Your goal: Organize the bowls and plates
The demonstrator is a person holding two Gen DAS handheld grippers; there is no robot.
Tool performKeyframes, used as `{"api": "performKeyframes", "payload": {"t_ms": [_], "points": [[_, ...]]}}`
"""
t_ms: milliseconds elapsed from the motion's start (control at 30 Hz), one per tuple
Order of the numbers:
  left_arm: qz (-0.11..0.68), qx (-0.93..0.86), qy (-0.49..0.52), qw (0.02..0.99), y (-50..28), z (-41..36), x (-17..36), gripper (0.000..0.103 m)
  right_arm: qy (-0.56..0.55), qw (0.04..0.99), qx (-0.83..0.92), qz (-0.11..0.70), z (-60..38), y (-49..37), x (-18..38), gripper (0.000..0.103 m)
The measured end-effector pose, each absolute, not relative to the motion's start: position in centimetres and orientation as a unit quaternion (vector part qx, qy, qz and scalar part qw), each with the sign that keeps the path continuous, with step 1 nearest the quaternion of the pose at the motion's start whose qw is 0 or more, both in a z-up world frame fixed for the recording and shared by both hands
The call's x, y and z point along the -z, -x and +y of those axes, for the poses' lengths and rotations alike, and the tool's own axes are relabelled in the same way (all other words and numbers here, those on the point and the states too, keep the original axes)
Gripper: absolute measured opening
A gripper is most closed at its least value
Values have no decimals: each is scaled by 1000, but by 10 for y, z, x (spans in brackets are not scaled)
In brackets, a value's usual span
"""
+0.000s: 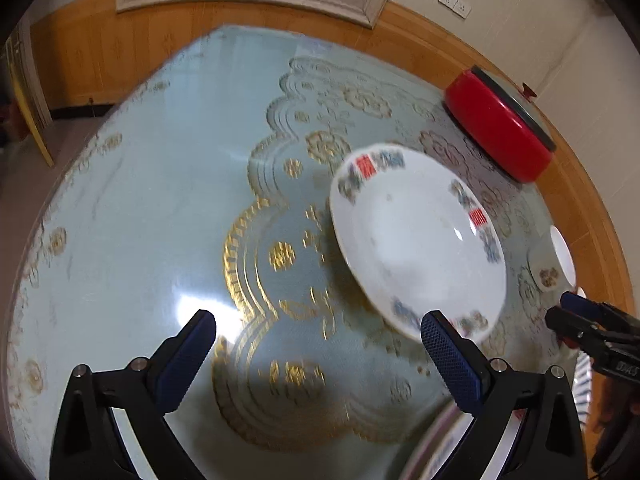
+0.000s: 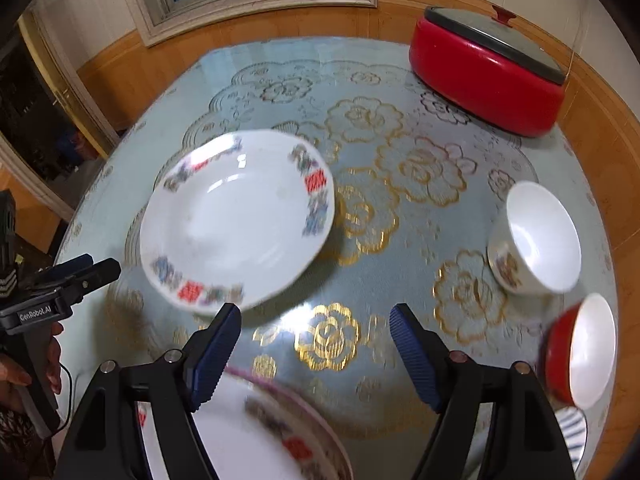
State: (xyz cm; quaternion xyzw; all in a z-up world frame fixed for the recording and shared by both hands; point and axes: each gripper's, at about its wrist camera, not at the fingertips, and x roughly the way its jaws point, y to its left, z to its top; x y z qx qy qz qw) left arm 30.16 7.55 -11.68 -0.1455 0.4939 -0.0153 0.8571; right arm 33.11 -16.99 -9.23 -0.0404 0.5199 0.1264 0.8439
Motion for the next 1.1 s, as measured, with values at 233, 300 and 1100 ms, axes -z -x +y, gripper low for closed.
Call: {"api": "performKeyframes", "payload": {"t_ms": [233,300,1100], "points": [[497,25,104,861,-334,70,114,103,36,829,-137,541,-166,-374,103,78],[501,25,116,857,-340,75,116,103,29,822,-134,553,-167,-386,110,78],[523,48,178,832,-383,77,148,79,-95,775,-186,597,-170,-451,160,52]]}}
